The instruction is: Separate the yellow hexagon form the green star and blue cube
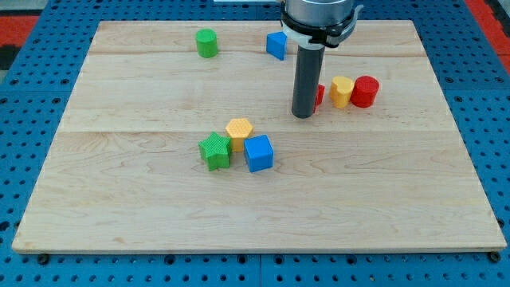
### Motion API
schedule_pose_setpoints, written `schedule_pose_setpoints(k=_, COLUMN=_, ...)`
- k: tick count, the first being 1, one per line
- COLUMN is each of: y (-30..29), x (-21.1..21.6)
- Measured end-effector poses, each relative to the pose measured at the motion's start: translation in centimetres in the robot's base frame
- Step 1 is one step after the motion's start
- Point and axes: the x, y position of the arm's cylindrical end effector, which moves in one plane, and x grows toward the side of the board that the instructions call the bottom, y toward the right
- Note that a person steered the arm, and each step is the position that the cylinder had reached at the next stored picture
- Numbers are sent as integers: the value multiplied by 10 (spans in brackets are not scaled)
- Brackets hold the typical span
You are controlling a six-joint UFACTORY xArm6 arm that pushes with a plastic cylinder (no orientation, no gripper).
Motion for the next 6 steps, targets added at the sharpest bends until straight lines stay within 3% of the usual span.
schedule_pose_setpoints(k=2, y=-17, x=39)
schedule_pose_setpoints(k=4, y=-79, x=50)
schedule_pose_setpoints(k=6, y=-91, x=79)
